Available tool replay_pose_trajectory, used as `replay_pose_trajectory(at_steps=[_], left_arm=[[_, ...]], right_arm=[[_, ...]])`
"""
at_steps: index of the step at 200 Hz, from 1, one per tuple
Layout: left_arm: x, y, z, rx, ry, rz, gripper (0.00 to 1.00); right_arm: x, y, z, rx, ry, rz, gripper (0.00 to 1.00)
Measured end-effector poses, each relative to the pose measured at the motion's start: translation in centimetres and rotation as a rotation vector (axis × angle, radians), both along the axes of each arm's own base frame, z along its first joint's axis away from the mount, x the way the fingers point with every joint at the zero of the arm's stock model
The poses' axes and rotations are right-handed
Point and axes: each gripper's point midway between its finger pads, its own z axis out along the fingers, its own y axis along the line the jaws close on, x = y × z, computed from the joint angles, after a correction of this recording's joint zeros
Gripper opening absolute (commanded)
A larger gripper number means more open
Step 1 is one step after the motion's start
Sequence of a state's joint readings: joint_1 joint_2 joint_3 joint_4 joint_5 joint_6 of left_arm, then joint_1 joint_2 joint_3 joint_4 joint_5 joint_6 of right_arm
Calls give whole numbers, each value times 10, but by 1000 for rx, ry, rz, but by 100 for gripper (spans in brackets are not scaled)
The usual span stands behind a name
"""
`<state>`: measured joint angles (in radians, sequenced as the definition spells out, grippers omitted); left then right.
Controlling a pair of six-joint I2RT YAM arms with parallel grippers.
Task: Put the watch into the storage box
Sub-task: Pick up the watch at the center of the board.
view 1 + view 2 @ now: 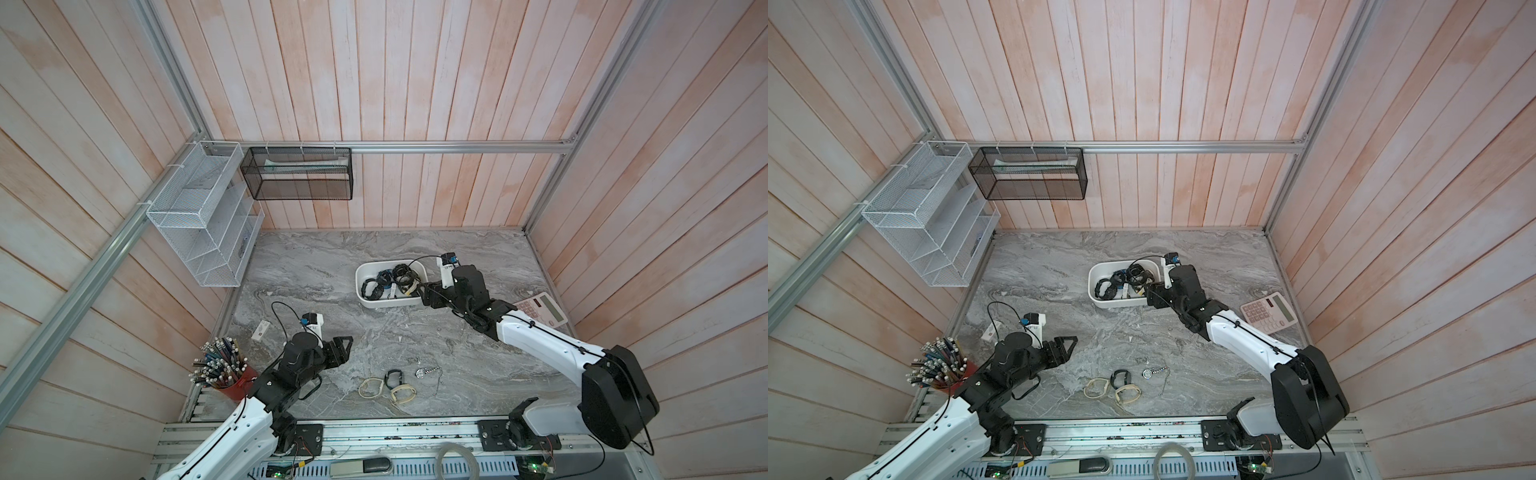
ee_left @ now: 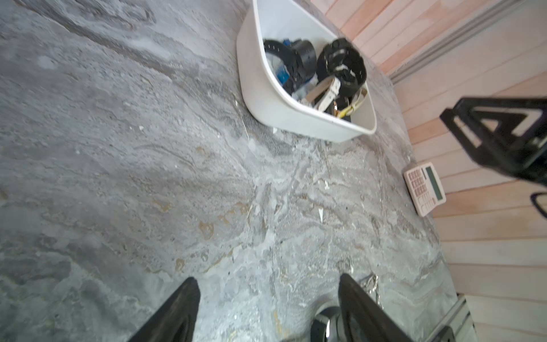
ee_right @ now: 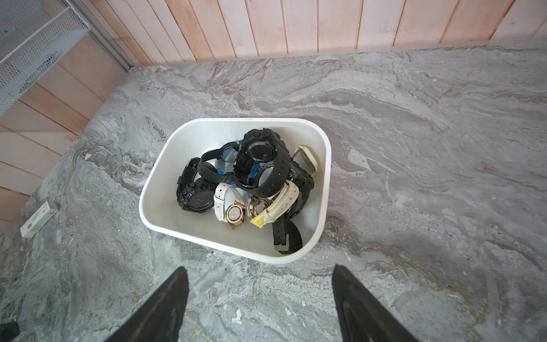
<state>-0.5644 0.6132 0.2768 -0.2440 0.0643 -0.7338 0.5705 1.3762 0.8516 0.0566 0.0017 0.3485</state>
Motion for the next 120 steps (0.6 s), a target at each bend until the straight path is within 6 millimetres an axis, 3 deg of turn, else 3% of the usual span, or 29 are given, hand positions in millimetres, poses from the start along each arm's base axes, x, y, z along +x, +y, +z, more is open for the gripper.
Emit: replay_pose_trajectory(at_steps=[39, 78, 120], left_arm=[[-32, -25, -9, 46, 25, -120, 71], [-70, -51, -32, 130, 82, -254, 66], [-91, -54, -58, 241, 139, -305, 61]], right_arm=[[1, 1, 2, 7, -5, -2, 78], [1, 1, 2, 8, -5, -2, 78], [1, 1, 2, 11, -3, -5, 78]])
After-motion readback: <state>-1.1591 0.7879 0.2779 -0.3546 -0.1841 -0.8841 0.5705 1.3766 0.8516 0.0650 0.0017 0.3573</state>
